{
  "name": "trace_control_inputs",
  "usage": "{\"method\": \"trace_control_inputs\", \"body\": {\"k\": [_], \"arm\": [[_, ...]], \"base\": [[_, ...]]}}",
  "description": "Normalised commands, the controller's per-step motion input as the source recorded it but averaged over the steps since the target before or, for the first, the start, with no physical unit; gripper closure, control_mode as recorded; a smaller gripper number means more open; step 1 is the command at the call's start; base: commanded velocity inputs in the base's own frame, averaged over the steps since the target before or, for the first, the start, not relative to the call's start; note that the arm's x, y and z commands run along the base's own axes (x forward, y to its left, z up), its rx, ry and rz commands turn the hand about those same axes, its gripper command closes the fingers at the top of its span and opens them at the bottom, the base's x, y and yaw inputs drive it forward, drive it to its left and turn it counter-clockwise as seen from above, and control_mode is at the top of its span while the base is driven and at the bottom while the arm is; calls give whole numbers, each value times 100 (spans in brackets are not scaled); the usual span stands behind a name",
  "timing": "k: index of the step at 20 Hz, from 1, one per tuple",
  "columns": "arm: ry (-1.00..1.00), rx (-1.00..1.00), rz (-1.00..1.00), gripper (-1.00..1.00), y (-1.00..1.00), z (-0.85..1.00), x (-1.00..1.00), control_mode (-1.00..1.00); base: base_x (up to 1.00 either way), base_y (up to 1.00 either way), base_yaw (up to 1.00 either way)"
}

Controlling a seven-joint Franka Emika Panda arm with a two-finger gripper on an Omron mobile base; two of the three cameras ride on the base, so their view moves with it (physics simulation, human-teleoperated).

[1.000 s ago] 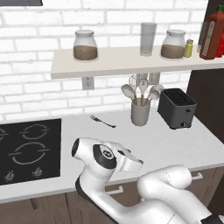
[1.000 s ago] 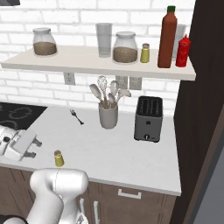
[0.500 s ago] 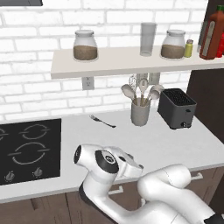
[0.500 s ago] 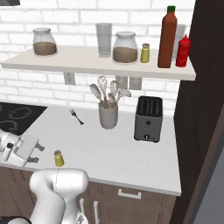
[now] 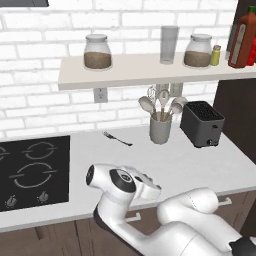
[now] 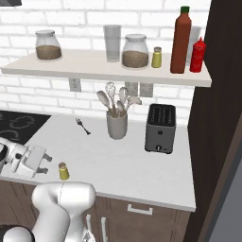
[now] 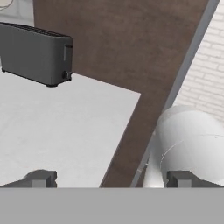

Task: Put the shaker and condiment bottle from the counter next to their counterparts in the cabinet.

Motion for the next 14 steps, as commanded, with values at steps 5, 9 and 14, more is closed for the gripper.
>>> {"method": "trace_control_inputs", "body": {"k": [5, 9, 14], "arm": [[0, 0, 0, -100, 4, -17, 0, -100], [0, 0, 0, -100, 27, -33, 0, -100], [0, 0, 0, -100, 2, -1, 0, -100]], "base": [[0, 0, 0], [0, 0, 0], [0, 0, 0]]}}
